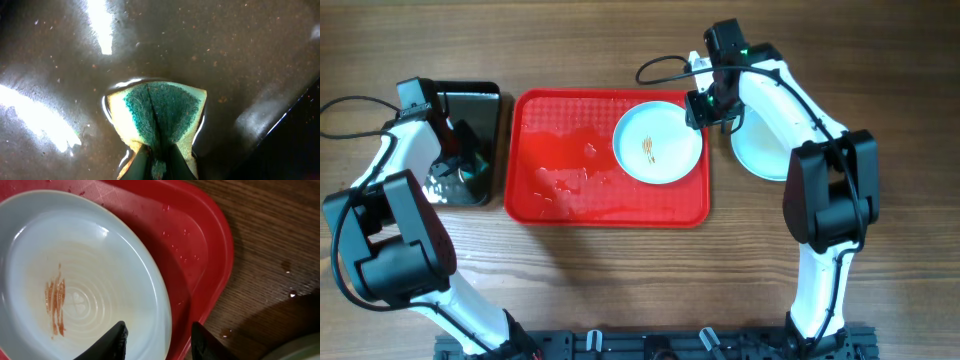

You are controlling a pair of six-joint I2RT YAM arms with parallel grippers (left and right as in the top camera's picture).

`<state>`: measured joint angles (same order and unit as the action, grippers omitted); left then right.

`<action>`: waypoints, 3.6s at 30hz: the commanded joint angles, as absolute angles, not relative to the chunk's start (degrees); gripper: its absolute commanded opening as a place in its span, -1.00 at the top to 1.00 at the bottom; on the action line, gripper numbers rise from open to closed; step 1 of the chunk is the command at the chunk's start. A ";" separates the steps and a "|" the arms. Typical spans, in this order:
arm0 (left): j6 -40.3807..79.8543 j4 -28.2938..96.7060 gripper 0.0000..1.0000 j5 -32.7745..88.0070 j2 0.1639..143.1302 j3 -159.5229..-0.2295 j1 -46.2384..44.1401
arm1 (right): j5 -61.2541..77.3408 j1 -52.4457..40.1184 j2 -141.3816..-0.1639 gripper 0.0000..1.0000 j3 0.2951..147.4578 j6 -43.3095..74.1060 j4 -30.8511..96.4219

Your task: Clean dirty plates on tray and stack at the side

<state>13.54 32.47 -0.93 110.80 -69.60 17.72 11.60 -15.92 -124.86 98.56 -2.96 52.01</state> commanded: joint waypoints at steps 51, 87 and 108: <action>8.12 36.14 0.92 14.96 104.81 -76.77 -0.19 | 19.51 -26.68 -129.95 0.91 93.25 37.76 39.16; 0.95 31.81 0.92 19.46 117.36 -76.77 -17.63 | 24.10 -27.49 -129.95 0.91 93.25 33.61 41.21; 19.59 47.27 0.92 3.64 122.78 -76.79 -11.09 | 24.01 -27.55 -129.95 0.91 93.25 33.36 41.01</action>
